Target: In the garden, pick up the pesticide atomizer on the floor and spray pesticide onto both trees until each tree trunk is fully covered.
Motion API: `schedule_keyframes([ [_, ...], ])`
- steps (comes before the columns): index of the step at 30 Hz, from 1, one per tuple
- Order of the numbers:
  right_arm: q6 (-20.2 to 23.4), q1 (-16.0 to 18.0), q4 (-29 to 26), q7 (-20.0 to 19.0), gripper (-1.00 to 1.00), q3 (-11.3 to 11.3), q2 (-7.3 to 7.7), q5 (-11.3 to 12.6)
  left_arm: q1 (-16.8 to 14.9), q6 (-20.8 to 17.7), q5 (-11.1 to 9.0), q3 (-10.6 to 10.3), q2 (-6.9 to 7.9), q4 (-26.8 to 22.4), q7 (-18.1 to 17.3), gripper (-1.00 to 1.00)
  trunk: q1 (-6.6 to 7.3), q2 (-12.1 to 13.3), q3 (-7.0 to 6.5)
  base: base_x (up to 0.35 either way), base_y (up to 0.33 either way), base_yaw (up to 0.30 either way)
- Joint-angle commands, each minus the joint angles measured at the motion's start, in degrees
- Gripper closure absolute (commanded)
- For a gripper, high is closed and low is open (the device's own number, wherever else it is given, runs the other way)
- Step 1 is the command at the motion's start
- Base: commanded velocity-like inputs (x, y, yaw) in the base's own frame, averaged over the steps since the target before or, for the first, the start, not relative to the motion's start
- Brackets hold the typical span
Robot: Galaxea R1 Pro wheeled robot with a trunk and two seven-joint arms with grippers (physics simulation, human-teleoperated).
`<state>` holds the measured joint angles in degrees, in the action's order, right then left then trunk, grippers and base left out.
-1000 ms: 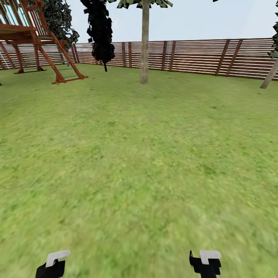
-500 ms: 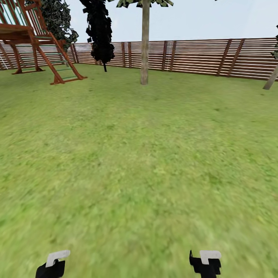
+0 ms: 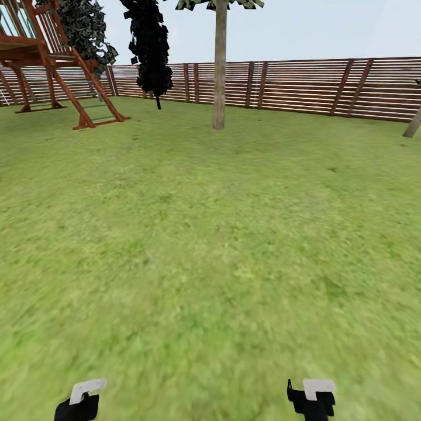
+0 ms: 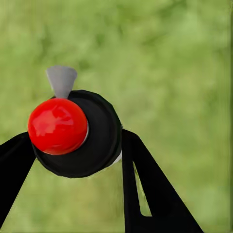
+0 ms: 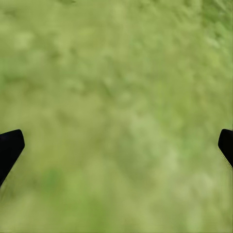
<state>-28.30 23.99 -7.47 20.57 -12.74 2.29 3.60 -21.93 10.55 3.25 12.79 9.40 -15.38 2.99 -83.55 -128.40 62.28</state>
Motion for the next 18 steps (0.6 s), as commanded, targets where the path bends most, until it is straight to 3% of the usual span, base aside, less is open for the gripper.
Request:
schedule_keyframes([
  [1, 0.0, 0.0, 0.0, 0.0, -1.0, 0.0, 0.0, 0.0, 0.0, 0.0, 0.0, 0.0, 0.0, 0.0, 0.0, 1.0, 0.0, 0.0, 0.0, 0.339, 0.0, 0.0],
  [18, 0.0, 0.0, 0.0, 0.0, -1.0, 0.0, 0.0, 0.0, 0.0, 0.0, 0.0, 0.0, 0.0, 0.0, 0.0, 1.0, 0.0, 0.0, 0.0, 0.339, 0.0, 0.0],
])
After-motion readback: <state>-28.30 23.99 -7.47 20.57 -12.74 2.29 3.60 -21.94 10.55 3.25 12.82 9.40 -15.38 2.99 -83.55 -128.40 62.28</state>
